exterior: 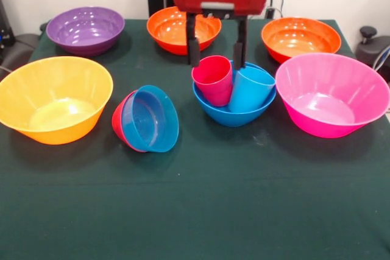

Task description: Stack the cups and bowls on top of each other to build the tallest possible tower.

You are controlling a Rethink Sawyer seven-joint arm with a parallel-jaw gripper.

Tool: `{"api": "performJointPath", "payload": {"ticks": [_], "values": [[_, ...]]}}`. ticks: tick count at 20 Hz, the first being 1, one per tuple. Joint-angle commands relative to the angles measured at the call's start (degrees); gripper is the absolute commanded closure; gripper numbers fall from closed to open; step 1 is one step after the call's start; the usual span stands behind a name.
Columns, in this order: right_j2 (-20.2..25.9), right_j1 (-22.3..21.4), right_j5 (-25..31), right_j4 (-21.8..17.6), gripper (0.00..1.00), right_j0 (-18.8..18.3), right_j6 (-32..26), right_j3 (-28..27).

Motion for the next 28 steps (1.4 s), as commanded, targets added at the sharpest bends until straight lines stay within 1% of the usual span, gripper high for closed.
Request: {"api": "performJointPath", "payload": {"ticks": [1, 10, 14, 19, 21, 24, 25, 26, 27, 28], "values": [[3.41, 4.73, 5.13, -4.68, 0.00, -1.50, -5.98, -4.32], [2.40, 4.42, 2.91, -7.42, 0.00, -2.77, -6.78, -1.95], [2.56, 3.15, 0.93, -8.79, 0.00, -4.21, -7.16, 1.72], [1.97, -0.84, -0.74, -10.15, 0.00, -5.23, -6.17, 7.53], [1.82, -1.28, -1.45, -11.01, 0.00, -5.50, -5.73, 8.37], [2.03, -0.69, -1.51, -12.02, 0.00, -5.80, -5.37, 7.94], [2.16, 0.41, -1.16, -12.43, 0.00, -5.65, -5.18, 6.42], [2.36, 0.72, -1.38, -12.78, 0.00, -5.78, -5.03, 6.21], [2.70, 2.25, -0.66, -13.01, 0.00, -5.79, -5.08, 3.79], [2.82, 2.73, -0.66, -13.24, 0.00, -5.84, -4.99, 3.22]]}}
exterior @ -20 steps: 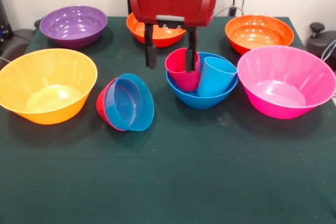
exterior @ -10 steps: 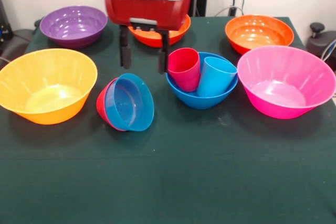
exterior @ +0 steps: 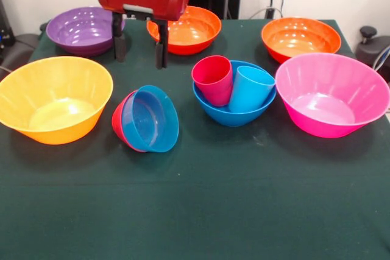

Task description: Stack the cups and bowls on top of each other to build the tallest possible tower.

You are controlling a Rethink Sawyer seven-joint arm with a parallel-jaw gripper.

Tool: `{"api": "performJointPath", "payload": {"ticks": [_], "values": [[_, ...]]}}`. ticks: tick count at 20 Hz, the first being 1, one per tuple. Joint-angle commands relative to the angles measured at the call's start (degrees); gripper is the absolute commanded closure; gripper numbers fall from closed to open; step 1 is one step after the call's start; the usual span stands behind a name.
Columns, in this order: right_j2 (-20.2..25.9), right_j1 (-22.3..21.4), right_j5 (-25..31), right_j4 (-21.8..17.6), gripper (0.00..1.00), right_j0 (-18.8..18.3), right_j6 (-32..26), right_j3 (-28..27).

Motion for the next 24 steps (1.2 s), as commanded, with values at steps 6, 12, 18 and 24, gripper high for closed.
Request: {"api": "performJointPath", "payload": {"ticks": [6, 12, 18, 24], "values": [[4.33, 6.55, -2.45, -5.66, 0.00, -0.87, -4.58, -0.55], [4.49, 7.49, -1.93, -5.37, 0.00, -0.25, -3.74, -2.30], [4.43, 8.31, -4.79, -5.68, 0.00, 0.17, -2.54, -1.15], [3.18, 8.07, -6.90, -6.32, 0.00, 0.76, -1.21, 0.77]]}}
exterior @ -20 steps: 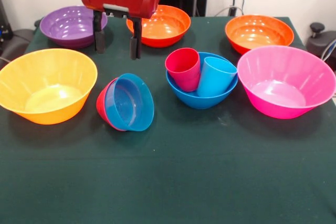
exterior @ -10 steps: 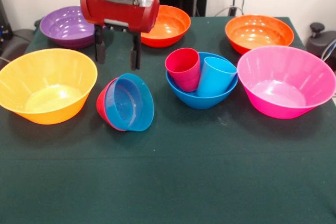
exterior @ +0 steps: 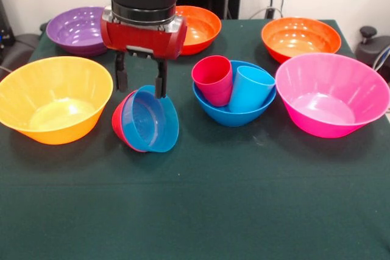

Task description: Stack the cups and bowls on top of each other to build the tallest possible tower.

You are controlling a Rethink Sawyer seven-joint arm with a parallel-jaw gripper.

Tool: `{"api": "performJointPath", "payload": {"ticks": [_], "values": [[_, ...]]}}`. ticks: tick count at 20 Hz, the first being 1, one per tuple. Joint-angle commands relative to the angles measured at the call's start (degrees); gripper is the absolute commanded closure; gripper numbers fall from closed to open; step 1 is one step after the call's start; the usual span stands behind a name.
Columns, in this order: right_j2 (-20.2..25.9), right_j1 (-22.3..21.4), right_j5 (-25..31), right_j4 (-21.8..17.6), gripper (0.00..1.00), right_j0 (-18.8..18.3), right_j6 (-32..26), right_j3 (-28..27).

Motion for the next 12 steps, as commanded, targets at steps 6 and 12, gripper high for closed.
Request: {"api": "performJointPath", "payload": {"ticks": [6, 12], "values": [[1.94, 4.08, -3.36, -4.72, 0.00, 1.29, -1.58, -0.63], [0.38, 3.74, -2.93, -5.28, 0.00, 1.96, -0.15, 0.23]]}}
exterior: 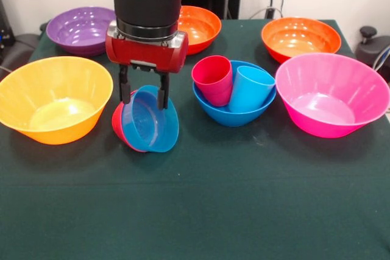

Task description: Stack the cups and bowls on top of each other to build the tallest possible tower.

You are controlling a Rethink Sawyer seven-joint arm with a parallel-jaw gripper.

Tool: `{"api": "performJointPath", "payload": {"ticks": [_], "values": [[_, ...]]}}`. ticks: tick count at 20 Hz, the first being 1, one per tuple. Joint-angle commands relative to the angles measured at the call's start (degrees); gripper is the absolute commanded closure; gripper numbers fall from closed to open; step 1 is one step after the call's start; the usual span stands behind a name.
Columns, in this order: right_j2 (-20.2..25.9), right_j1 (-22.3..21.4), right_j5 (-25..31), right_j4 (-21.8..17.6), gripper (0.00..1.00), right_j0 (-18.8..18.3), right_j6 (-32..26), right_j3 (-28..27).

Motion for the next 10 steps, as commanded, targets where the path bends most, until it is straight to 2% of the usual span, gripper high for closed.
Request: {"api": "performJointPath", "payload": {"ticks": [1, 10], "values": [[0.09, 1.28, -0.78, -4.42, 0.00, 2.05, 0.42, 0.65], [-4.24, 0.68, -3.22, -5.04, 0.00, 4.86, 5.09, 4.16]]}}
